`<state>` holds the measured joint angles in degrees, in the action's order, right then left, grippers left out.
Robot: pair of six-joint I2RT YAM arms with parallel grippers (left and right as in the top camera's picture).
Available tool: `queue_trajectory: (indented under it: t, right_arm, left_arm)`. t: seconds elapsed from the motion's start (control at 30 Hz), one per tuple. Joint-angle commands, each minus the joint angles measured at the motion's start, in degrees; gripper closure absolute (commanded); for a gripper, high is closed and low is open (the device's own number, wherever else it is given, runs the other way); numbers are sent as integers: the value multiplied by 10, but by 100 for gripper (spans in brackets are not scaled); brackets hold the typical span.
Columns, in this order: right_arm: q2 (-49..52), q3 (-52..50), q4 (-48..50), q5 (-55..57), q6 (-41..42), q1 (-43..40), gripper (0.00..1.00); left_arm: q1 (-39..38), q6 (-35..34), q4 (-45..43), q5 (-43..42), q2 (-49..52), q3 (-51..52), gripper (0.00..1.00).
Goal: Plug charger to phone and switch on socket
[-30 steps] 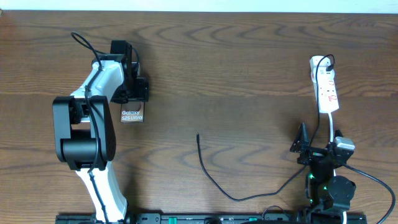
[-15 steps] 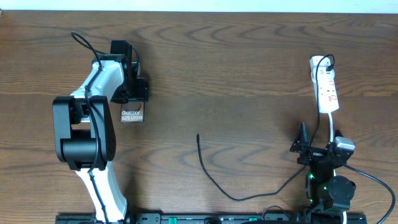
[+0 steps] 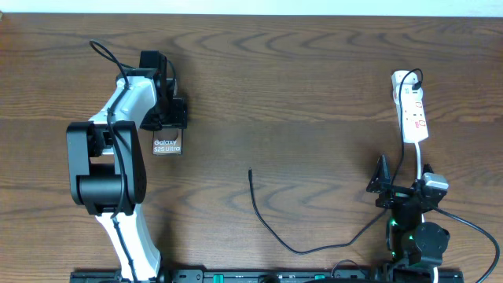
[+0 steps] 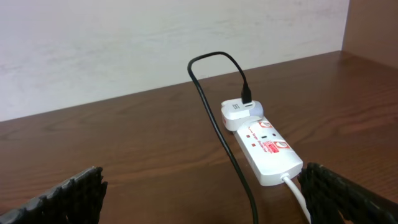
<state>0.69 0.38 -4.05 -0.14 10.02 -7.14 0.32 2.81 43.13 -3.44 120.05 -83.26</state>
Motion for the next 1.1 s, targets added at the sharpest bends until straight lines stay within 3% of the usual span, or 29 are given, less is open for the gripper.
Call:
queue_trajectory:
  t: [0.0,0.83,1.07]
  right_arm:
    - [-3,-1,-2,6,-6,5,1]
    - [-3,-1,-2,6,-6,5,1]
    - [-3,-1,-2,6,-6,5,1]
  left_arm:
    - [2,-3,5,5,2,15,31]
    - [2,-3,7,5,2,15,38]
    - [2,-3,7,5,2,15,48]
